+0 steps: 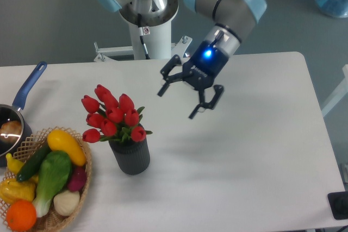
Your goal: Insert the flowers into the vase
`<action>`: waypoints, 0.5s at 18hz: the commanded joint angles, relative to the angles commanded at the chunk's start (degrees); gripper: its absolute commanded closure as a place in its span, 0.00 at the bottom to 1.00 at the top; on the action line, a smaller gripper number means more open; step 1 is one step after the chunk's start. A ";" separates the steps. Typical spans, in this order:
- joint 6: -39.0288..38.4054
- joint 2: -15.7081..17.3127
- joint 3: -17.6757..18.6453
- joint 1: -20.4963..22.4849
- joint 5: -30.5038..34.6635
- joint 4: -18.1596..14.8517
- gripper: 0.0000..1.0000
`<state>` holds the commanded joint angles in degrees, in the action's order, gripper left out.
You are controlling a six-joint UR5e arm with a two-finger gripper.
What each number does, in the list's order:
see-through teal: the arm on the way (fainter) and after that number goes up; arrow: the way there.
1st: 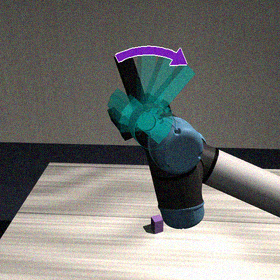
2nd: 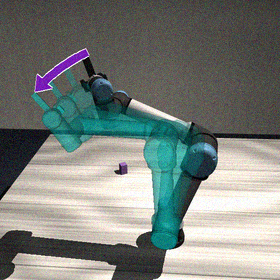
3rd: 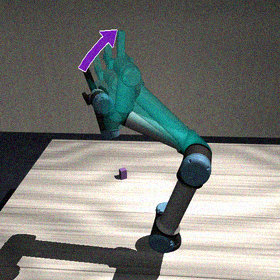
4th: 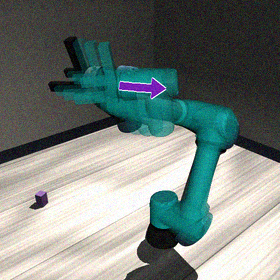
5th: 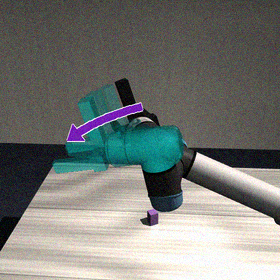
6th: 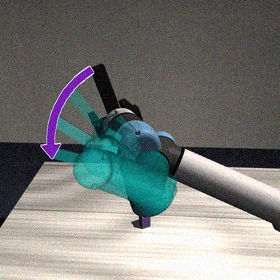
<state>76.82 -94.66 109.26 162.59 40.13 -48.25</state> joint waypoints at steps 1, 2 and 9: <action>0.52 -0.17 -1.15 0.35 3.96 0.00 0.00; 0.70 -0.52 -2.03 0.36 7.65 0.17 0.00; 0.97 -8.08 -9.15 0.44 27.53 0.62 0.00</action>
<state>77.78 -102.73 100.12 163.04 67.66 -47.64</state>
